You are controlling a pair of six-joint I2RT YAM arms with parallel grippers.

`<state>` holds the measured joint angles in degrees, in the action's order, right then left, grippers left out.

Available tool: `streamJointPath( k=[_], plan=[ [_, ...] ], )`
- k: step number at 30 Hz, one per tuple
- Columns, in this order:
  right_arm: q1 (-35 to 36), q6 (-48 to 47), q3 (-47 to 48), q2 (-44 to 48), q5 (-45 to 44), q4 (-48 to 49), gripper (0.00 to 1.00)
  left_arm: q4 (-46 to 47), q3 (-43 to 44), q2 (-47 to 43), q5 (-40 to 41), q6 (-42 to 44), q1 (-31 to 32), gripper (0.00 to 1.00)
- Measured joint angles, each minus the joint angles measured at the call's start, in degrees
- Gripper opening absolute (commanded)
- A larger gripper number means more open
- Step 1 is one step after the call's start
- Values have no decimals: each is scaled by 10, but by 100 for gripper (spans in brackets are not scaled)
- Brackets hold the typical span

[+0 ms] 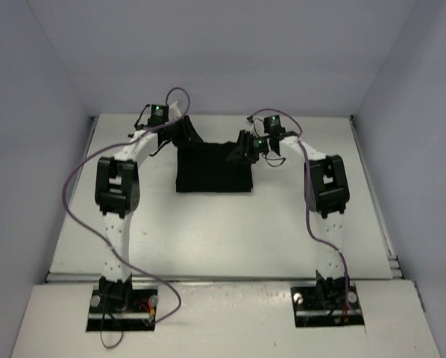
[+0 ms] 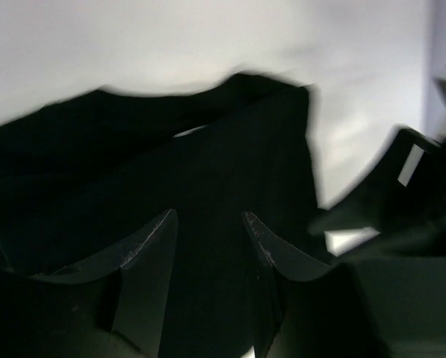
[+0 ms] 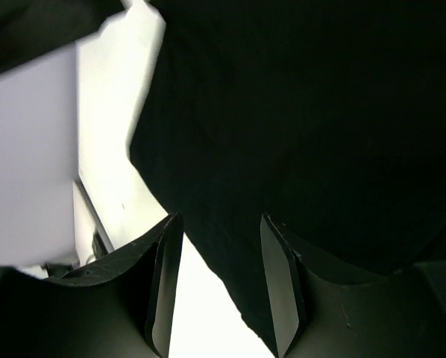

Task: Fold and stack the t-shirts

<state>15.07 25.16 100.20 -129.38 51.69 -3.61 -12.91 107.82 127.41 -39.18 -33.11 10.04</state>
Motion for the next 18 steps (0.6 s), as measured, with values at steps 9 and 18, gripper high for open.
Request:
streamJointPath(
  k=[9, 18],
  plan=[
    [5, -17, -149, 2, 32, 79, 38, 12, 40, 120, -26, -15, -14, 36],
    [-15, -30, -211, 19, 71, 159, 40, 38, 31, 127, -64, -35, -24, 40]
  ],
)
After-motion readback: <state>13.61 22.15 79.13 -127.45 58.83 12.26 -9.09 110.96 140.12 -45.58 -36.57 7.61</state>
